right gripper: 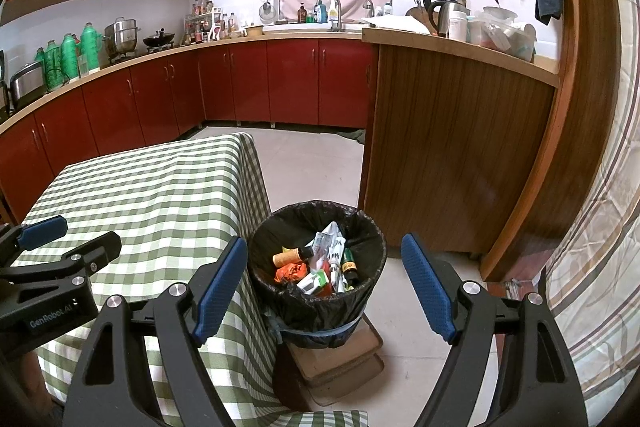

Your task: Collect trash

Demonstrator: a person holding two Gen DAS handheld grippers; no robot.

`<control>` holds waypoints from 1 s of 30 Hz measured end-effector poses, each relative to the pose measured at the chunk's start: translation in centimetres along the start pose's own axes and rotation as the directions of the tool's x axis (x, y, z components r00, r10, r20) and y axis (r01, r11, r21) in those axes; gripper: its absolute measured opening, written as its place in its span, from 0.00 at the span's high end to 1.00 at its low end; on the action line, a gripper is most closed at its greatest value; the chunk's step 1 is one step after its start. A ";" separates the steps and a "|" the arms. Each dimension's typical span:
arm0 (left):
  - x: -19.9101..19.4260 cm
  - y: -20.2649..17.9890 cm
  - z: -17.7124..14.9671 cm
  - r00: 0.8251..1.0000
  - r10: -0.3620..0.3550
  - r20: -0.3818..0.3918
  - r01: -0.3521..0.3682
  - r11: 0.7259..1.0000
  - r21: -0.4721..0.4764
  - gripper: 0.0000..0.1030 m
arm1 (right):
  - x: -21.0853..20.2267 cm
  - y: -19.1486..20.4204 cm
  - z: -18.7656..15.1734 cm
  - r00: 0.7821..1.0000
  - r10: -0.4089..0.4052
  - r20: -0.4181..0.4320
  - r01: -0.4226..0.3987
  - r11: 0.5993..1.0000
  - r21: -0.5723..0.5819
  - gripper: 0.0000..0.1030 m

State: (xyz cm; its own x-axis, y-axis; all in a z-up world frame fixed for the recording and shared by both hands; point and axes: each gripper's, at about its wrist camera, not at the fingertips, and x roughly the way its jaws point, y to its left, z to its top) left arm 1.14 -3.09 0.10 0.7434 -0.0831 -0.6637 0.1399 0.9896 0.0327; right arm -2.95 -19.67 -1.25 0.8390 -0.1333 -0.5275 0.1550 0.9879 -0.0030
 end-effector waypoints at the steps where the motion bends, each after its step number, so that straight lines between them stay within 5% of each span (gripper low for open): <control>1: 0.0 0.0 0.0 1.000 0.000 0.000 0.000 1.000 0.000 0.24 | 0.0 0.0 0.0 1.000 0.000 0.001 0.000 1.000 0.001 0.25; 30: 0.6 0.0 -0.4 1.000 -0.006 -0.011 0.006 1.000 -0.003 0.24 | 0.4 -0.3 -0.4 1.000 0.001 -0.009 -0.001 1.000 0.002 0.25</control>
State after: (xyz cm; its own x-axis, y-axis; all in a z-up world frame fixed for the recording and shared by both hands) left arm 1.27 -3.13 -0.60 0.7350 -0.0881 -0.6723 0.1425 0.9895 0.0260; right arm -2.87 -20.04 -1.83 0.8343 -0.1317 -0.5354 0.1552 0.9879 -0.0012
